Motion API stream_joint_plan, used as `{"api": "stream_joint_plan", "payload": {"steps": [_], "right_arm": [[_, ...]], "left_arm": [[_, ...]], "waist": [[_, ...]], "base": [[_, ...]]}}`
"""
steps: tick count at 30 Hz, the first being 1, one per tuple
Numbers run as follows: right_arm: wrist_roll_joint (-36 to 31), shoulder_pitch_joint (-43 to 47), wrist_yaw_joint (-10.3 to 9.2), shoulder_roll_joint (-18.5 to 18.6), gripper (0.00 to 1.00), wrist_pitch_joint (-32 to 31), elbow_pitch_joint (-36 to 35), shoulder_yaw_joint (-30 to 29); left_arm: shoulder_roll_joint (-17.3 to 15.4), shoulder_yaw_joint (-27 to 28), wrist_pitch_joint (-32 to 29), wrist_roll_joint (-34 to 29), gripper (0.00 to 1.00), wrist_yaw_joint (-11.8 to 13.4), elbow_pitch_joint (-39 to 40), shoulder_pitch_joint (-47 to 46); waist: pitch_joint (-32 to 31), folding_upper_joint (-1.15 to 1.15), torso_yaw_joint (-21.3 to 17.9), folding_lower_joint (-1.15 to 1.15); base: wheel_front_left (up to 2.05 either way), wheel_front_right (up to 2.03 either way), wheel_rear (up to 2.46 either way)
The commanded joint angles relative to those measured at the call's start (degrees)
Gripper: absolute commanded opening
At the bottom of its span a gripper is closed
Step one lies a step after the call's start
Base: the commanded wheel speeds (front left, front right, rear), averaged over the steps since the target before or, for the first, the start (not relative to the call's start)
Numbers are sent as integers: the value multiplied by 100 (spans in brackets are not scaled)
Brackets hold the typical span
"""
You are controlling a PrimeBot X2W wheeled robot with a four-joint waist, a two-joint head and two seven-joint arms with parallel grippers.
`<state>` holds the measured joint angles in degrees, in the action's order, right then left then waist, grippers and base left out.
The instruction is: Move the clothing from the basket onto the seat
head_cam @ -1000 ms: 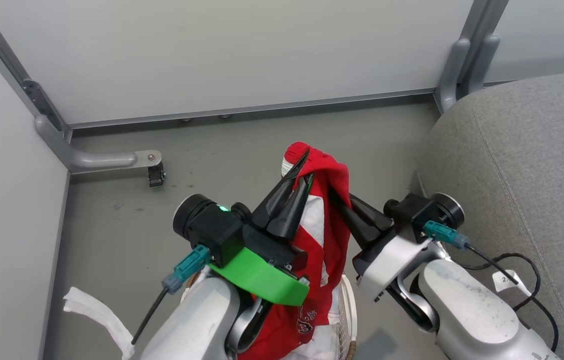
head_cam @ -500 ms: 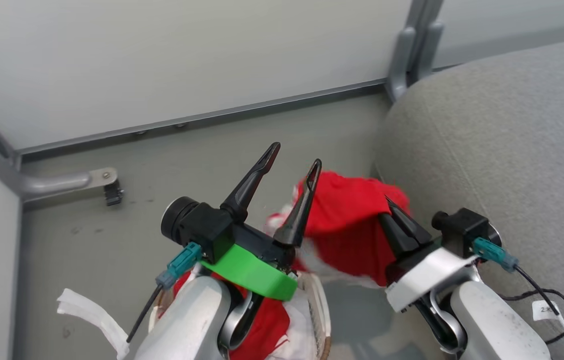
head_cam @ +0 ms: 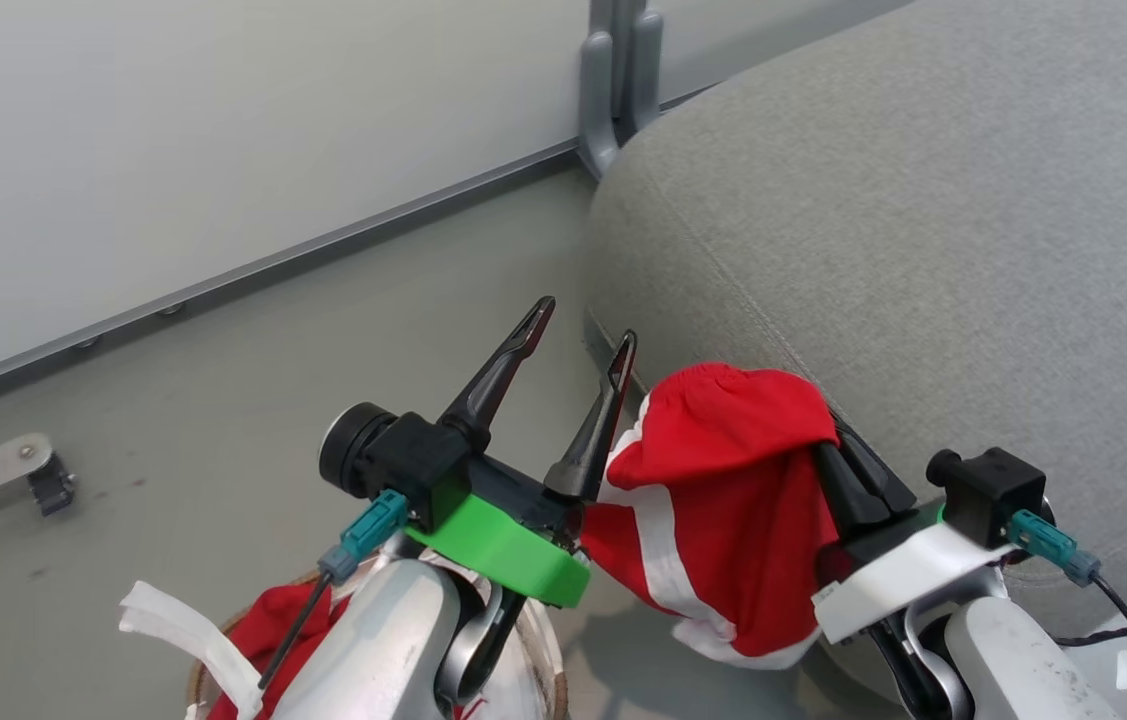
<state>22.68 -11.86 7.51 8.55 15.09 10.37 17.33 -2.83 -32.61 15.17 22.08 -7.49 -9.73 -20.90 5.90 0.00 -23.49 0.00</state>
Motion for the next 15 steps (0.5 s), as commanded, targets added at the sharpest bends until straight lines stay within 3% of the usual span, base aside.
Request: {"api": "stream_joint_plan", "payload": {"steps": [1,8,15], "right_arm": [[-13,94,-4,9,0,11,-40,-71],[-32,164,-4,10,0,10,-63,-450],[-279,-844,-5,606,0,10,104,-274]], "left_arm": [[-18,-5,-4,20,100,2,-17,82],[-21,-201,-3,76,100,2,-72,-66],[-143,-416,-3,-6,100,2,-220,-220]], "waist": [[76,0,-550,0],[275,0,-691,0],[704,0,-664,0]], "base": [[0,0,0],[0,0,0],[0,0,0]]}}
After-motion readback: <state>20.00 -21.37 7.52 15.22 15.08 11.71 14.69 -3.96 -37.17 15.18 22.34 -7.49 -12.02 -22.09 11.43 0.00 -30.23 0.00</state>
